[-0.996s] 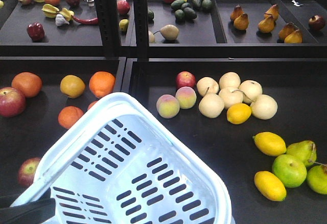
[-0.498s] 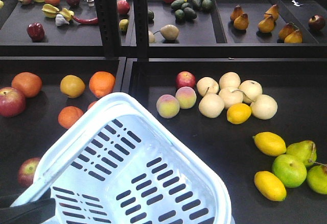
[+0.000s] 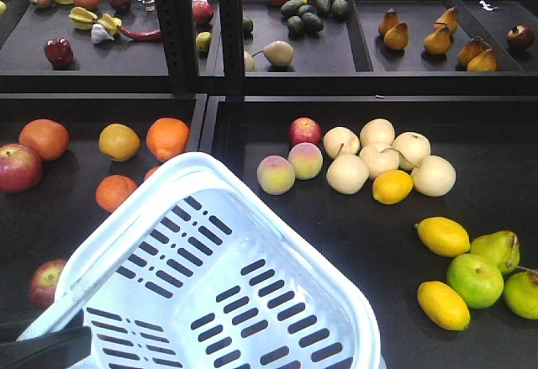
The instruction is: Pick three apples into basket with both arms
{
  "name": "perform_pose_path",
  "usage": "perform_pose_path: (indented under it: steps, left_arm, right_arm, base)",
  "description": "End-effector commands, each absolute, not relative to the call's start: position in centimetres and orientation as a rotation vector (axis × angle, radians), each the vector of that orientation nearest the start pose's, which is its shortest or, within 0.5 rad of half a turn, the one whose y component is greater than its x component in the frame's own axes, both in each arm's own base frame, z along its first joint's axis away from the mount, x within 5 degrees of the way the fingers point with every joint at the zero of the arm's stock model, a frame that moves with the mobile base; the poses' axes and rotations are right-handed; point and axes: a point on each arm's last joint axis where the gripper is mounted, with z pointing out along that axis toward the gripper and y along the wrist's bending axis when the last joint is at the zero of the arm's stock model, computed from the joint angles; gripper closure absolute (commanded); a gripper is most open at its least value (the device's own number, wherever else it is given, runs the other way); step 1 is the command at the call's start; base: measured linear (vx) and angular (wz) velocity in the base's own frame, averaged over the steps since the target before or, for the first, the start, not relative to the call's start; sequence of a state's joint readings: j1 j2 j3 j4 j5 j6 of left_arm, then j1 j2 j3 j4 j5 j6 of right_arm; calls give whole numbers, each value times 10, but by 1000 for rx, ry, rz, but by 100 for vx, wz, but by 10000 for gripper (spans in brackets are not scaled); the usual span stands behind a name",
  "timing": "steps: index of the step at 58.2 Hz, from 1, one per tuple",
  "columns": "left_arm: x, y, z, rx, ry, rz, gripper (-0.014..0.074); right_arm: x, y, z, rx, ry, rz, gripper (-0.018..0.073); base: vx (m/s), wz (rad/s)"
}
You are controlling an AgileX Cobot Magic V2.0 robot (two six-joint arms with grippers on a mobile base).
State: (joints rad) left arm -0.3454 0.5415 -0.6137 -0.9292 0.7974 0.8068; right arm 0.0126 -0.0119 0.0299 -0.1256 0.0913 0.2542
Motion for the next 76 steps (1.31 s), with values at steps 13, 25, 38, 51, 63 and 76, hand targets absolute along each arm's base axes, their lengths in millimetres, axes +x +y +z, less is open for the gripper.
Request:
perform_pose_path:
  steps: [13,25,38,51,63,76]
  left_arm:
    - [69,-80,350,689,1736,-829,603]
    - [69,-80,350,689,1736,-829,602]
    - [69,-80,350,689,1736,-829,602]
    - [69,-80,350,689,1736,-829,602]
    - [69,-80,350,689,1736,-829,602]
    - [69,-80,350,689,1736,-829,602]
  right_arm:
    - [56,0,199,79,1517,93,564]
    - [56,0,199,79,1517,93,564]
    - [56,0,199,79,1517,93,564]
    - [56,0,199,79,1517,93,564]
    - [56,0,199,79,1516,93,564]
    - [56,0,199,79,1516,93,564]
  base:
    - [-2,0]
    - [-5,4]
    - [-6,14]
    - [-6,26]
    - [-9,36]
    - [-12,44]
